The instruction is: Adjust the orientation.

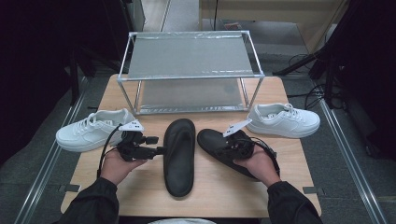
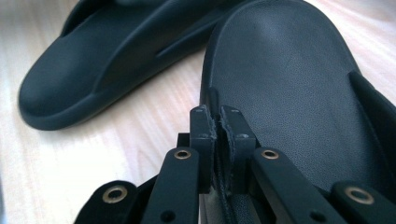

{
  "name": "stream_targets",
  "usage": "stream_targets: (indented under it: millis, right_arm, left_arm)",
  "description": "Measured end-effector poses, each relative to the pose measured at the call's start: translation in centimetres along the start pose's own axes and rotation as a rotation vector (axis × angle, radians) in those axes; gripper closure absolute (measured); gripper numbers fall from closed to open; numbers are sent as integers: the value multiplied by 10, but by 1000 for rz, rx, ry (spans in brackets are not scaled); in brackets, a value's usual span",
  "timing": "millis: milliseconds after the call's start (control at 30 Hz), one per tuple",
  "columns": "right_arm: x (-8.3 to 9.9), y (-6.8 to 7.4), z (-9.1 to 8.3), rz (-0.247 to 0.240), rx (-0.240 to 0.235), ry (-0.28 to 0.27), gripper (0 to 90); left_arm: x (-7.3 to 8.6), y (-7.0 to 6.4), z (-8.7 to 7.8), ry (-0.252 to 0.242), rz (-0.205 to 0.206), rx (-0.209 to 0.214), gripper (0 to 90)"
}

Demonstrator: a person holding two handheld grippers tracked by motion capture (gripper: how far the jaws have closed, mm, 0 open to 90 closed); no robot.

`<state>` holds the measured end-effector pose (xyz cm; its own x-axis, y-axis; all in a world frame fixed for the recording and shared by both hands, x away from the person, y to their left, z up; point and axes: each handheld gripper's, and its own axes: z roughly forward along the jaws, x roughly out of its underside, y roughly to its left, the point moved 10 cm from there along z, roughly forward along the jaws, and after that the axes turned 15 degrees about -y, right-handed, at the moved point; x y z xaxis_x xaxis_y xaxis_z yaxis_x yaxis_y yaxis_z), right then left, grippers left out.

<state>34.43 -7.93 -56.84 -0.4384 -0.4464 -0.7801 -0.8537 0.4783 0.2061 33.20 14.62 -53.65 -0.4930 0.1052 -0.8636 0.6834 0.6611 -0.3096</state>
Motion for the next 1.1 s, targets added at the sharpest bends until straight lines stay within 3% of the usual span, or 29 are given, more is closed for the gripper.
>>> stream_targets:
  millis: [267,367,500,667,1100]
  right_arm:
    - [9,5,10,5,-13,36,842]
    - [5,4,9,26,-11,8,786]
    - [-2,4,0,35,-6,-45,779]
    - [-7,3,-19,66,12,-109,893]
    - [15,2,-55,105,87,-137,900]
  left_arm:
    - [-1,-1,1,0,8,4,365]
    - [-2,-2,2,-4,7,8,365]
    - [-4,-2,3,-1,10,19,365]
    - [-6,-3,7,1,20,33,365]
    - [-17,-9,22,6,50,76,364]
